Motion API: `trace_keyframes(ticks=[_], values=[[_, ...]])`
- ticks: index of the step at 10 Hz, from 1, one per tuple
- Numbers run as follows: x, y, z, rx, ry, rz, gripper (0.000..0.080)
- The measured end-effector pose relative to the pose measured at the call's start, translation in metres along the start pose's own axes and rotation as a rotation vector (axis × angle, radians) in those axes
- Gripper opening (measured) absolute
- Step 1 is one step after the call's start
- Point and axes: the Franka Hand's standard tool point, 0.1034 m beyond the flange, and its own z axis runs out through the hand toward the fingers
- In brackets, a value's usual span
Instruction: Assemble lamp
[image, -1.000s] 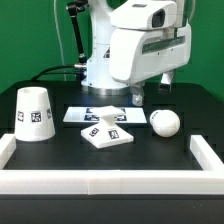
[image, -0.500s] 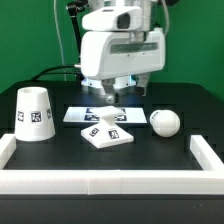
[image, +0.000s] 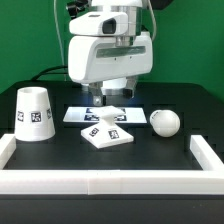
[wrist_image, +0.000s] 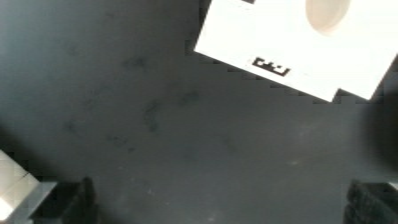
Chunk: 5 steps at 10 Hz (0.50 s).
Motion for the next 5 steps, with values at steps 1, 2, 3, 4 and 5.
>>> trace_keyframes(ticks=[1,2,3,4,5], values=[[-0.003,-0.001,0.001,0.003,-0.005,0.058,0.07],[-0.01,-0.007,0.005,0.013,-0.016,0.114,0.07],[-0.017,-0.014,0.009,0.021,-0.025,0.14,0.07],[-0.024,-0.024,0.015,0.036,-0.039,0.156,0.07],[-0.029,-0.03,0.019,0.046,-0.05,0.157,0.07]])
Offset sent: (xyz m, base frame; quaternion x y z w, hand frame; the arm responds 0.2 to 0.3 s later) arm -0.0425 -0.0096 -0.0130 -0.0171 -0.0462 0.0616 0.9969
